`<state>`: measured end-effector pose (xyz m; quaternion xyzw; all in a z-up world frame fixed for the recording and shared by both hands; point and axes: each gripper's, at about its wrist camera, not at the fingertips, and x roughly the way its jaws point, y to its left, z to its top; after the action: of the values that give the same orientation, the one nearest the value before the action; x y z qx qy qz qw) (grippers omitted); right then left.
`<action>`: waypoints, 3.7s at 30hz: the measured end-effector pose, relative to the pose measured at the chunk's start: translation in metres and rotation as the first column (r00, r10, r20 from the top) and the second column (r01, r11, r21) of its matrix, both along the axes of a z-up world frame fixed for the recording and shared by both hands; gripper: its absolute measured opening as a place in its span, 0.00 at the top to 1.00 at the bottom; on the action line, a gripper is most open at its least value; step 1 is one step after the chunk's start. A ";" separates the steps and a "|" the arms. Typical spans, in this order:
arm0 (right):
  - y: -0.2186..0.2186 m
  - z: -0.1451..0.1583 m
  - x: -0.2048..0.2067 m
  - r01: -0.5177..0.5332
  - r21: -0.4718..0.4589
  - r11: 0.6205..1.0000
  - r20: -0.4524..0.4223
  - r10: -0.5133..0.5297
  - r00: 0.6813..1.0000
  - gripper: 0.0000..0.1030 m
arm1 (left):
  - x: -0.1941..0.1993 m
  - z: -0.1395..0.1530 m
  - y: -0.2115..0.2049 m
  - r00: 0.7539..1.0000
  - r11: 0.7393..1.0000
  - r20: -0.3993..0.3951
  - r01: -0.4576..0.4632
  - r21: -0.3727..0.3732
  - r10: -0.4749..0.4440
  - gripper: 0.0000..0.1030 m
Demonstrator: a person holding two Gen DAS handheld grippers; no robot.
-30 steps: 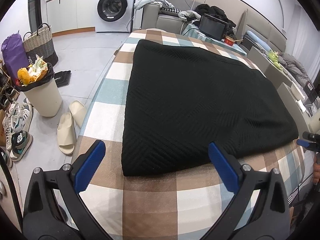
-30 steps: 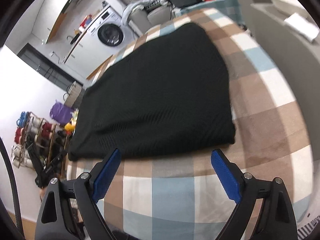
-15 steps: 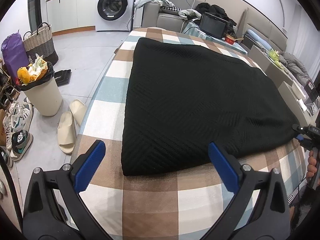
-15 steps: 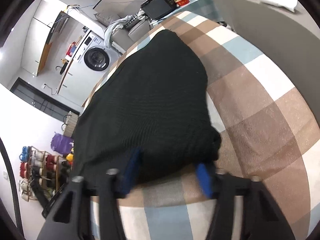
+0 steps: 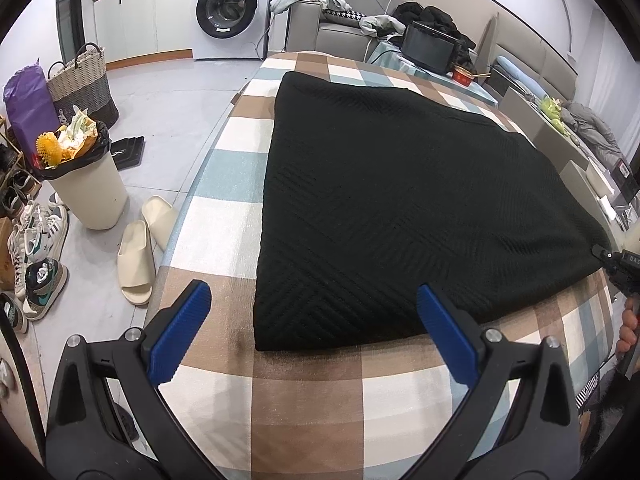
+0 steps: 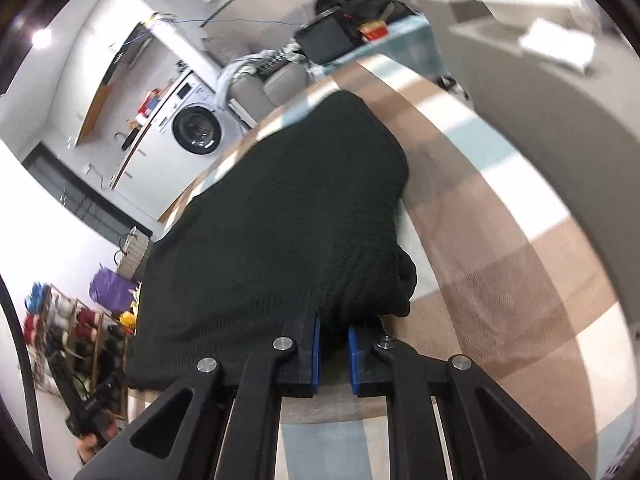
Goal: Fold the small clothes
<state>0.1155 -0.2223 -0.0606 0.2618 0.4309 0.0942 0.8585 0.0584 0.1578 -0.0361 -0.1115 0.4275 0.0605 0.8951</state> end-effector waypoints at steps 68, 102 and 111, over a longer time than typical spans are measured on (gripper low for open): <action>-0.018 0.003 -0.010 0.033 -0.092 0.995 0.054 -0.028 0.998 0.45 | 0.010 -0.031 0.002 0.999 0.997 0.015 0.041 -0.058 -0.040 0.68; 0.034 0.001 -0.052 -0.282 -0.447 0.849 -0.084 0.274 0.958 0.77 | -0.037 -0.027 -0.006 0.996 0.992 -0.009 0.087 0.091 -0.087 0.75; 0.002 0.006 -0.032 -0.217 -0.237 0.947 0.013 0.226 0.974 0.57 | -0.042 -0.018 0.014 1.000 1.000 0.017 0.001 -0.019 -0.001 0.56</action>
<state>0.0830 -0.2204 -0.0549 0.1069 0.4485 0.1437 0.8757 0.0160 0.1716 -0.0546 -0.1204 0.4207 0.0550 0.8975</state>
